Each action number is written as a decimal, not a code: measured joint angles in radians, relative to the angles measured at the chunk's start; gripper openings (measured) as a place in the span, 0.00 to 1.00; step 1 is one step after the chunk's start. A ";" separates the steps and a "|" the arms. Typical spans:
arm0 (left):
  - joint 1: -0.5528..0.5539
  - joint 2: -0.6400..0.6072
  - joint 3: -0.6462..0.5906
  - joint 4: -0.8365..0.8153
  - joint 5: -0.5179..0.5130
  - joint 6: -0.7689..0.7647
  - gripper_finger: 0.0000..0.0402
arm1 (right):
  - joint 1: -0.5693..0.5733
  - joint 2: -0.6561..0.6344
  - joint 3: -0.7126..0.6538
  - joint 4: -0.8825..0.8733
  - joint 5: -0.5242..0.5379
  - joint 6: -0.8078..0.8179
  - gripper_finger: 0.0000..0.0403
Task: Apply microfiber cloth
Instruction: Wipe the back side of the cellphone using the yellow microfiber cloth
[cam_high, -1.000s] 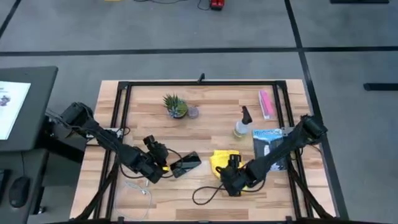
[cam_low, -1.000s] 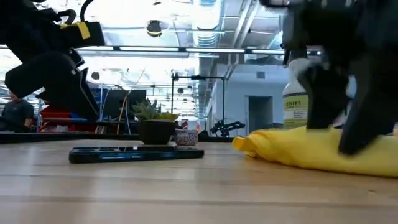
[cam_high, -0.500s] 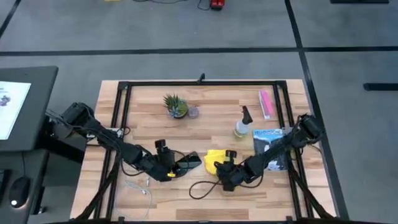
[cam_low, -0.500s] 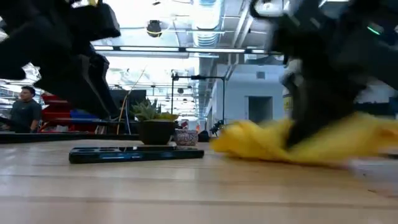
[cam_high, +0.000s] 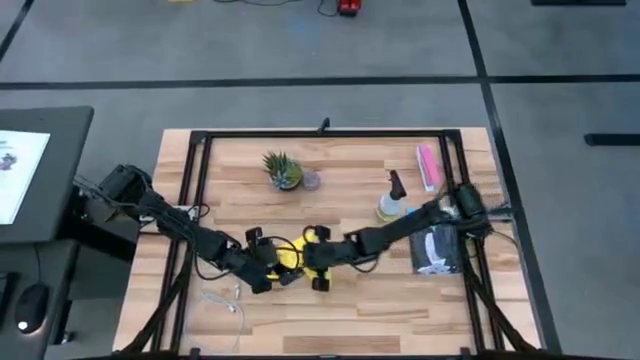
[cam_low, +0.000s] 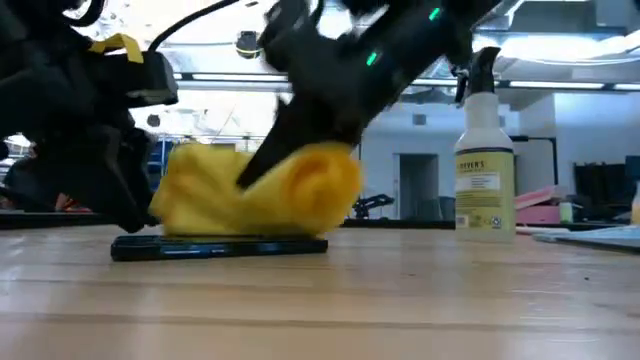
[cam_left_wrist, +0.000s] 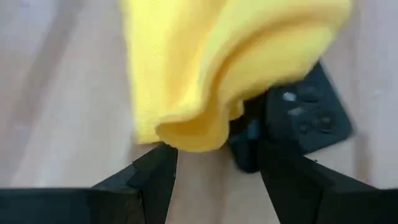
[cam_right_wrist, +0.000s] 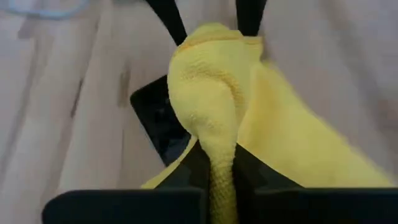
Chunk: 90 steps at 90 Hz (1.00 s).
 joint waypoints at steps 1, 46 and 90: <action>0.000 0.000 -0.003 0.008 0.004 -0.003 0.50 | 0.000 0.006 0.007 0.001 -0.008 -0.002 0.01; 0.024 0.000 -0.033 0.014 -0.017 -0.166 0.50 | 0.011 0.063 0.134 -0.205 0.027 0.081 0.02; -0.012 0.000 -0.033 -0.030 -0.030 -0.260 0.50 | 0.026 0.033 0.117 -0.064 0.072 0.212 0.02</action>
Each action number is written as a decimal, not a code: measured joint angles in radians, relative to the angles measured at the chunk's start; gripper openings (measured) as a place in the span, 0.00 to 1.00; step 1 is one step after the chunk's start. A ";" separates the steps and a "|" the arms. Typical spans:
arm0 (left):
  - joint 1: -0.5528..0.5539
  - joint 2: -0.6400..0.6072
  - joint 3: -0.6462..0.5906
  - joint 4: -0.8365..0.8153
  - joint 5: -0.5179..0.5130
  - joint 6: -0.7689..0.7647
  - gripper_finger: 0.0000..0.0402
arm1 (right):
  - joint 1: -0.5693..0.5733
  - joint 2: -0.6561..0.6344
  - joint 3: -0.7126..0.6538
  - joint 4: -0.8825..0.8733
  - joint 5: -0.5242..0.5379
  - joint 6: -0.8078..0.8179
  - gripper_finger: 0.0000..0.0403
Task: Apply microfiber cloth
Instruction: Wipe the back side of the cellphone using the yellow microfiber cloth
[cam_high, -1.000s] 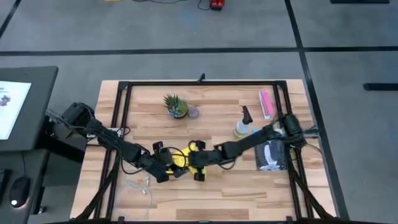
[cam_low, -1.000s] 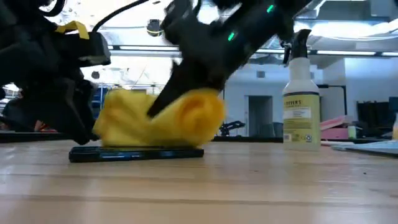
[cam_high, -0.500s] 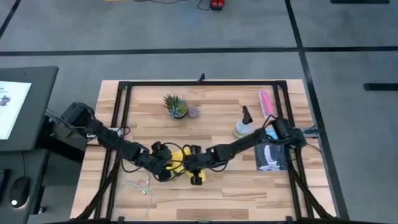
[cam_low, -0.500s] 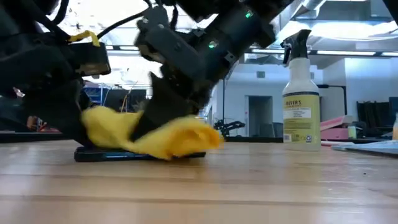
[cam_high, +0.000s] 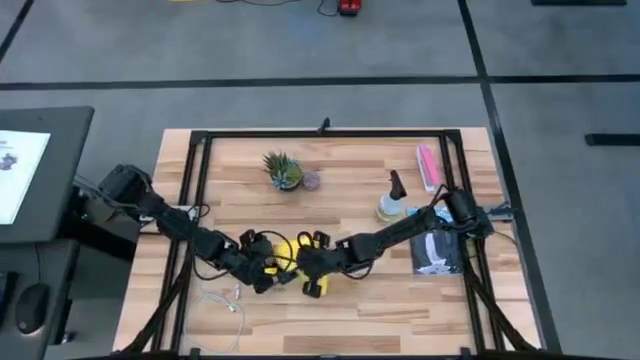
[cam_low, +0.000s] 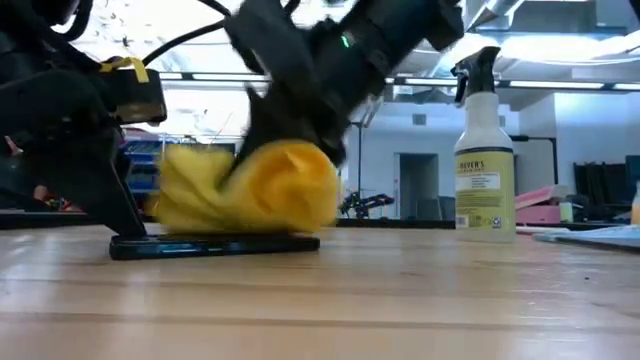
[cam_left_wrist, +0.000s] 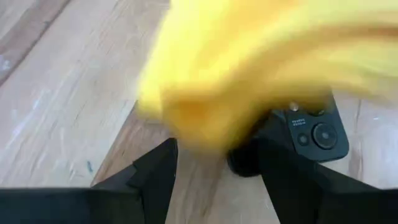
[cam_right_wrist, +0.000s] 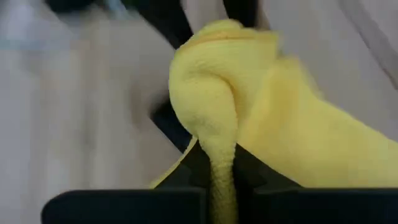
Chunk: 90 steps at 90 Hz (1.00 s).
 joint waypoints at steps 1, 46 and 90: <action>0.000 0.000 0.000 0.000 0.000 0.000 0.50 | -0.001 0.000 0.000 0.008 -0.003 0.000 0.02; -0.001 0.000 0.000 -0.034 -0.006 -0.040 0.50 | -0.026 0.017 -0.001 -0.036 0.006 0.043 0.02; 0.000 0.001 0.000 -0.046 -0.010 -0.037 0.50 | -0.046 0.097 0.019 -0.023 -0.018 0.122 0.02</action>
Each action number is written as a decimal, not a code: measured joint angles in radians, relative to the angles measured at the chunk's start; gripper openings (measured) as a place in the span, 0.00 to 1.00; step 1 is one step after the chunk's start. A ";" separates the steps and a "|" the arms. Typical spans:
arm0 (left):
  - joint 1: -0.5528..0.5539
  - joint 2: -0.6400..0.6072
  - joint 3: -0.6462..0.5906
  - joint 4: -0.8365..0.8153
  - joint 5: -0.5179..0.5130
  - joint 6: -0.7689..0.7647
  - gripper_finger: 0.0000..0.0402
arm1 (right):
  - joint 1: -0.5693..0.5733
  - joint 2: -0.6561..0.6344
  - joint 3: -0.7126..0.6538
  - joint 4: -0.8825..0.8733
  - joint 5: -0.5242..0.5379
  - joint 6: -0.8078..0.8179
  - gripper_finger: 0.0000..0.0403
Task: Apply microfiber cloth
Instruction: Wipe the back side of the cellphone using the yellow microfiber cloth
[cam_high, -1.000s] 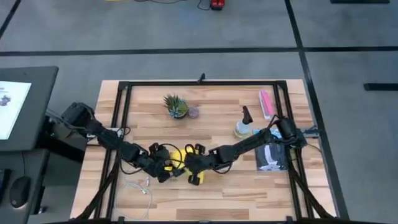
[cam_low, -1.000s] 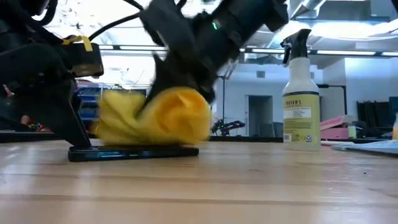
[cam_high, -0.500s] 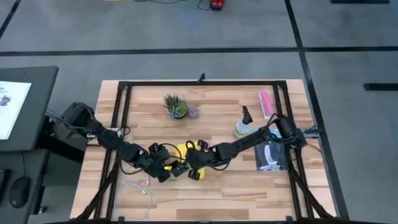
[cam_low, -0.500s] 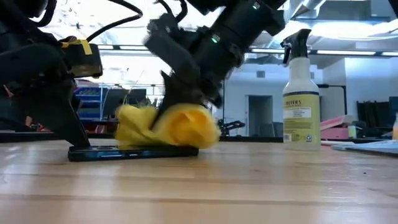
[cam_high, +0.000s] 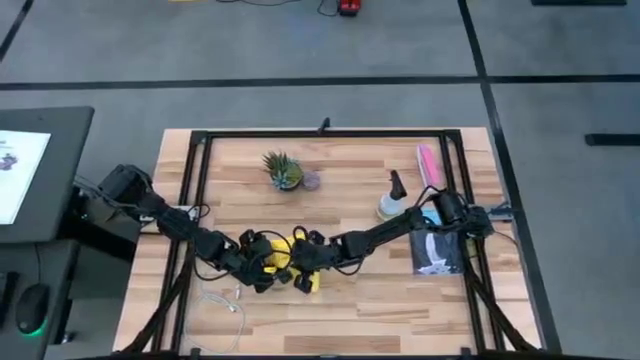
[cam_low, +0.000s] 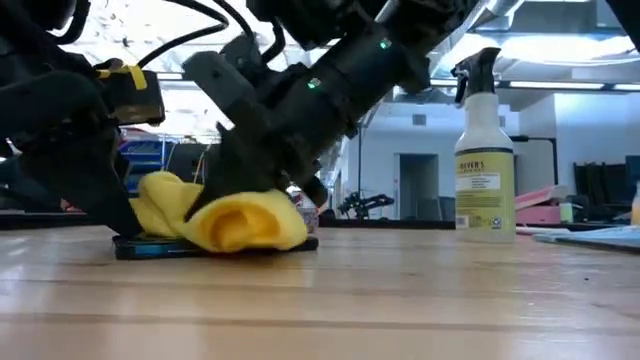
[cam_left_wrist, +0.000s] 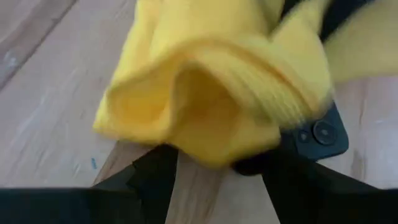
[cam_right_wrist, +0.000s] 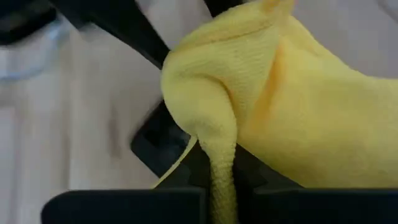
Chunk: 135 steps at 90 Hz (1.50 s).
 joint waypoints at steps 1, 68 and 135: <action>0.000 0.000 0.000 0.000 0.000 0.000 0.50 | 0.000 -0.002 0.000 -0.008 0.005 0.003 0.02; -0.004 0.000 0.000 -0.006 0.023 -0.048 0.50 | 0.059 -0.064 -0.018 -0.162 0.042 0.030 0.02; -0.084 -0.001 0.168 -0.089 -0.036 -0.002 0.50 | 0.044 -0.255 -0.025 -0.308 0.124 -0.324 0.02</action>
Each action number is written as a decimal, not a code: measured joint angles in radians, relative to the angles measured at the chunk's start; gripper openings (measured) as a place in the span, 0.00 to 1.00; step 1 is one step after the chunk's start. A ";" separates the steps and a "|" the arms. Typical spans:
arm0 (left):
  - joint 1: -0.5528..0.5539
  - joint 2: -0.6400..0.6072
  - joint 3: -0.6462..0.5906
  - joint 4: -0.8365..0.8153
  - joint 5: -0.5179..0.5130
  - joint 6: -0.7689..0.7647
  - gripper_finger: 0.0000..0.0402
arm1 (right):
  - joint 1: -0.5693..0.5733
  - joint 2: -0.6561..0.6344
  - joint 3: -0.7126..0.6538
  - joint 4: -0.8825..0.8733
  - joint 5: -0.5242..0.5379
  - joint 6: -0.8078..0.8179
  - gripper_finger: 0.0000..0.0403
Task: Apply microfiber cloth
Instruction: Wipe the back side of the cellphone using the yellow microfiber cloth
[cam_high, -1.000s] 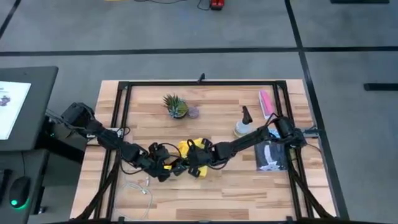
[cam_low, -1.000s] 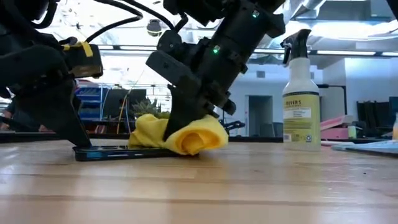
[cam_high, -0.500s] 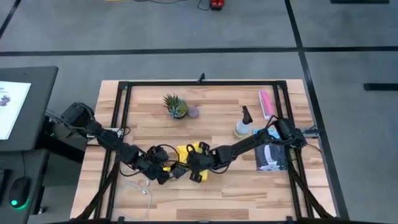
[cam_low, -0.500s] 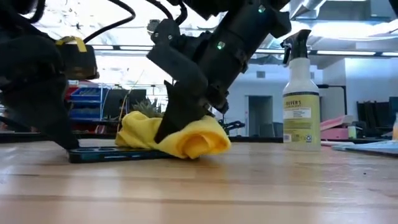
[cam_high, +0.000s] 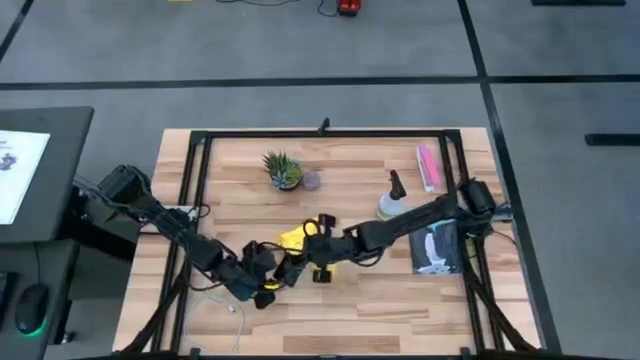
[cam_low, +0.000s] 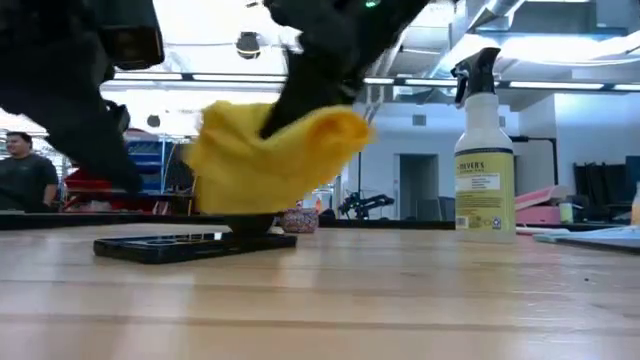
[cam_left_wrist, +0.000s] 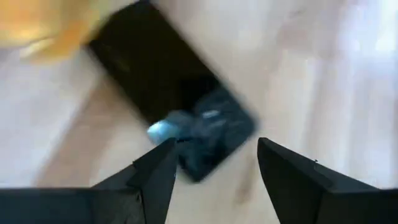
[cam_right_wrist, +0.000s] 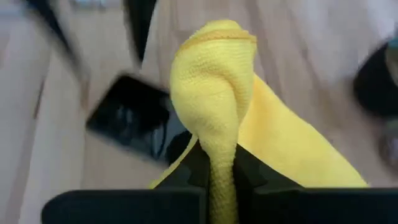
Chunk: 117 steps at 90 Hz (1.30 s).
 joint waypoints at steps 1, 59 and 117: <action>0.003 0.000 0.000 -0.015 -0.001 0.000 0.50 | 0.004 -0.001 -0.004 -0.004 -0.006 0.009 0.02; 0.062 0.191 0.009 0.163 0.117 -0.008 0.50 | -0.093 0.114 -0.099 0.189 0.013 0.040 0.02; 0.192 0.196 0.247 -0.385 -0.150 0.529 0.50 | 0.080 -0.006 -0.152 0.038 0.062 0.142 0.02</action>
